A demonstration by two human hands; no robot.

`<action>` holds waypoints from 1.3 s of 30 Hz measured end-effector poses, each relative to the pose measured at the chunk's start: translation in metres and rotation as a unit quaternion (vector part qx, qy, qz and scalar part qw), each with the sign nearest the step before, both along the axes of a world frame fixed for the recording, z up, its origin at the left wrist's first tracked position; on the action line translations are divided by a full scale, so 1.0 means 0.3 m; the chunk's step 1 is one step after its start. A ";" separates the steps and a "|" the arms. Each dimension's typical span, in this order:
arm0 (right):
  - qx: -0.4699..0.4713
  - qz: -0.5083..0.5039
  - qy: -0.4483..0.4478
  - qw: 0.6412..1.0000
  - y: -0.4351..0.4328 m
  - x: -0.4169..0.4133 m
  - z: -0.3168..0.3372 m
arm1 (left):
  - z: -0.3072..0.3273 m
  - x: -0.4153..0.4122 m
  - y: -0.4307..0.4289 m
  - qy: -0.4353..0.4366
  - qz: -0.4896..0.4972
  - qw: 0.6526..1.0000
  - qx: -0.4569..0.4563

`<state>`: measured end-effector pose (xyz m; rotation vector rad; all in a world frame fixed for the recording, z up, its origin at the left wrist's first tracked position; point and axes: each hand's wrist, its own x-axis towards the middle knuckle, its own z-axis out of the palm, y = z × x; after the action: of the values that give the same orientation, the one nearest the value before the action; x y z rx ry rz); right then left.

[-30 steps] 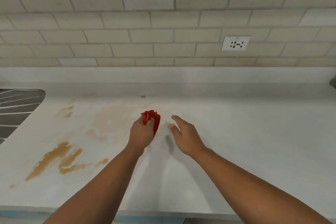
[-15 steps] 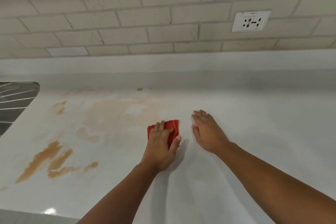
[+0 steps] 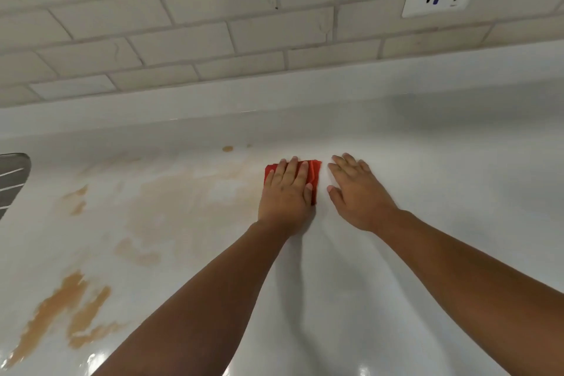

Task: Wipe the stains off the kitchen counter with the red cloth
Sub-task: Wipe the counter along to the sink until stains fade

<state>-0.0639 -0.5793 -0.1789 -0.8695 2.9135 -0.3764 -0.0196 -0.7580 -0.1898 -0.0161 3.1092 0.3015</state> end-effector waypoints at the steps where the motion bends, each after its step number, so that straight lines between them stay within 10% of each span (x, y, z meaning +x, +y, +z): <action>1: 0.001 -0.007 0.001 1.000 -0.006 -0.014 0.000 | -0.001 -0.035 -0.014 0.000 0.003 1.000 0.000; 12: -0.020 -0.017 -0.009 1.000 0.030 -0.045 -0.007 | -0.013 0.107 -0.066 -0.007 -0.108 0.993 0.042; 39: -0.047 -0.055 -0.010 0.997 -0.102 -0.328 0.006 | -0.004 -0.517 -0.161 0.010 -0.090 0.995 0.032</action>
<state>-0.1623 -0.6100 -0.1772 -0.7135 2.9532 -0.5312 -0.1746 -0.8065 -0.1910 0.2689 3.0892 0.3968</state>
